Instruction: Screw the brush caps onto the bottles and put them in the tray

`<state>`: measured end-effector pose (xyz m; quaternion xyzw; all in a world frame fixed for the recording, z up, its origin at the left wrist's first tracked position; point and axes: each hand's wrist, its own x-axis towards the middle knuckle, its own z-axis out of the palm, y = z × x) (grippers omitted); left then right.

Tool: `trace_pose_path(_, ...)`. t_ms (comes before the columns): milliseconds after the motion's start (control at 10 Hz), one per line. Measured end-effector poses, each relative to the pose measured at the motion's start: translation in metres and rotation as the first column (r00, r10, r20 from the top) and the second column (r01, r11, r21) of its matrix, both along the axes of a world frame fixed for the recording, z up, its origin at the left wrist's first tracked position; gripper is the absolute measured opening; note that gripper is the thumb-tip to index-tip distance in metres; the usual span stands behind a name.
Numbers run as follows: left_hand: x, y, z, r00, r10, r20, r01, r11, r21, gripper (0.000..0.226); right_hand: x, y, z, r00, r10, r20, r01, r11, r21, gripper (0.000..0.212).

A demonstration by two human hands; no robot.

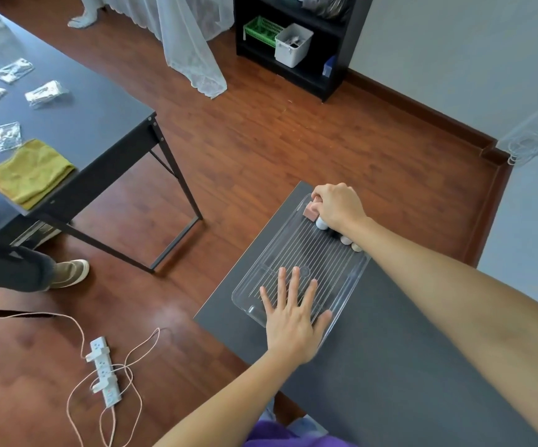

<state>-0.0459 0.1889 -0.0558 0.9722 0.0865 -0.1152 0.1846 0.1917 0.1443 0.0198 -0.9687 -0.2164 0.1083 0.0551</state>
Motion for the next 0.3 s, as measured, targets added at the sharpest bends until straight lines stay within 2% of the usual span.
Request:
trace_pose_path(200, 0.001, 0.001, 0.001, 0.999, -0.013, -0.031, 0.013, 1.0, -0.009, 0.073, 0.0, -0.001, 0.001, 0.999, 0.005, 0.042, -0.006, 1.0, 0.031, 0.024)
trace_pose_path(300, 0.001, 0.002, 0.0, 0.999, -0.006, -0.038, 0.005, 1.0, -0.031, 0.074, -0.005, -0.011, 0.01, 0.997, -0.045, 0.057, 0.042, 0.998, 0.046, 0.023)
